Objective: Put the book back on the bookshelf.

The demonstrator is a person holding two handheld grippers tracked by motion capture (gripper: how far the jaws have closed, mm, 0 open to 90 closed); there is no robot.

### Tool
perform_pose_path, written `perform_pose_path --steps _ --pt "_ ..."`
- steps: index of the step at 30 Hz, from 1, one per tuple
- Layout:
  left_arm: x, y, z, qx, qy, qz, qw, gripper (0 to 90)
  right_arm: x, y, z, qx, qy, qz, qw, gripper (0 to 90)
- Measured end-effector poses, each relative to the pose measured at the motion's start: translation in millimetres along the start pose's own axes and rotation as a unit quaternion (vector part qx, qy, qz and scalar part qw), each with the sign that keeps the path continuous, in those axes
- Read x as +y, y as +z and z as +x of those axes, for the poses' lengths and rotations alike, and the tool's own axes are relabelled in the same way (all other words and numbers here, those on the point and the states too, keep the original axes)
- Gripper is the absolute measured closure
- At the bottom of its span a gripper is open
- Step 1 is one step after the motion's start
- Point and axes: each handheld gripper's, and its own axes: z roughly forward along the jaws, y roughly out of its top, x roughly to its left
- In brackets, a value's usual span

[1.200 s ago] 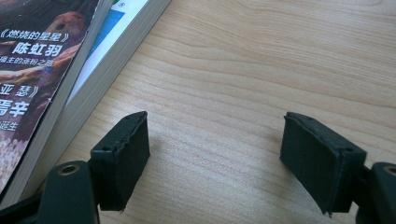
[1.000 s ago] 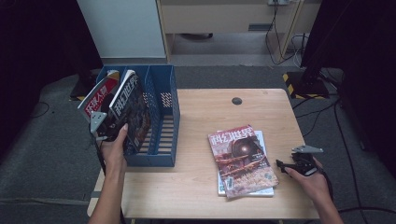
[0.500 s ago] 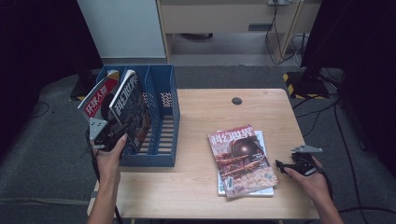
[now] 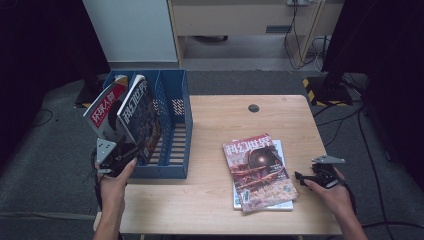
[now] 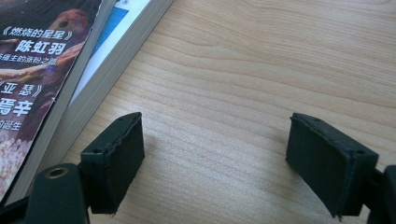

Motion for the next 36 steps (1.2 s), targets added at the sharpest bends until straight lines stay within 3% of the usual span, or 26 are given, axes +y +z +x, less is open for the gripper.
perform_pose_path --steps 7,14,17,25,36 --pt "-3.0 -4.1 -17.1 -0.026 0.005 0.015 0.9995 31.3 1.0 0.7 0.6 -0.001 0.000 0.002 1.0000 18.2" --pt "-2.3 9.3 -39.4 -0.044 0.032 0.033 0.9980 30.5 0.9 0.7 0.6 -0.001 0.000 0.002 1.0000 18.1" --pt "-2.3 18.4 -47.4 -0.052 0.034 0.036 0.9974 30.3 0.8 0.7 0.8 -0.001 0.001 0.002 1.0000 18.1" --pt "-5.4 37.1 -57.5 -0.067 0.036 0.053 0.9957 30.0 0.8 0.7 0.7 -0.001 0.000 0.002 1.0000 18.1" --pt "-2.8 44.2 -75.1 -0.084 0.041 0.060 0.9938 29.6 1.5 0.7 0.5 0.000 0.000 0.004 1.0000 18.1"
